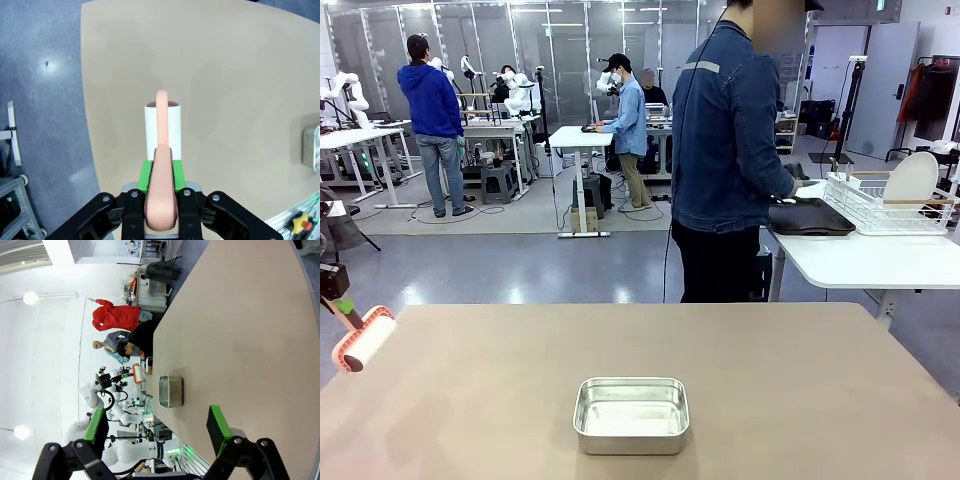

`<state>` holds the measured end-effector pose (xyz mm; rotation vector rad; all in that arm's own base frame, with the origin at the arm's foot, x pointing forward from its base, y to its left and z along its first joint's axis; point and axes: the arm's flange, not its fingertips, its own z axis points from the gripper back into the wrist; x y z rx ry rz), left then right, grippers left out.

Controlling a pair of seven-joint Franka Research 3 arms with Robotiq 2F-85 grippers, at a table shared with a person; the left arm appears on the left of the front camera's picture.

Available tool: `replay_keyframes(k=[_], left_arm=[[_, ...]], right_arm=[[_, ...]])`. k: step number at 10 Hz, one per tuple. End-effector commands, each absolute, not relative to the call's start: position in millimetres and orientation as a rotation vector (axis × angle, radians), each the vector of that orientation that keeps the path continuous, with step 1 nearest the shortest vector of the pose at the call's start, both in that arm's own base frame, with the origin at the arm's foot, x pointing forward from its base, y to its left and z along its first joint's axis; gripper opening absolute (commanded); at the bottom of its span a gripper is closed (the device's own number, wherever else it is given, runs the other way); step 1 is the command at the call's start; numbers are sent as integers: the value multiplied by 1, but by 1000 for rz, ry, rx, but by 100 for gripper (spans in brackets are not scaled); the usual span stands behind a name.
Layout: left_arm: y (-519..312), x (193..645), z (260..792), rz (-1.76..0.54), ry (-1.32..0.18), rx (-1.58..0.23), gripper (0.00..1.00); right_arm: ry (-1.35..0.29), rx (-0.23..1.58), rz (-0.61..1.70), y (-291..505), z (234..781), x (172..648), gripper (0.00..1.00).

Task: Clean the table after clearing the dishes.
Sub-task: Place the Lint Roller back on top of the Airtight Container.

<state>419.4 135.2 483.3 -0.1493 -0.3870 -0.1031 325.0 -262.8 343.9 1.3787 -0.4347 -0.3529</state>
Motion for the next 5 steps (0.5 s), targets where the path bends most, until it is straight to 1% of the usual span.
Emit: replay_keyframes(k=[1, 3, 4, 5], left_arm=[[137, 419, 485, -105, -396, -137, 21], [135, 419, 483, -103, -387, -149, 21], [116, 425, 507, -200, -406, -88, 21], [88, 430, 534, -308, -435, -75, 21]], right_arm=[[-446, 1386, -342, -263, 347, 325, 100], [-446, 1386, -342, -263, 347, 325, 100], [-446, 1386, -342, -263, 347, 325, 100], [-446, 1386, -342, -263, 347, 325, 100]])
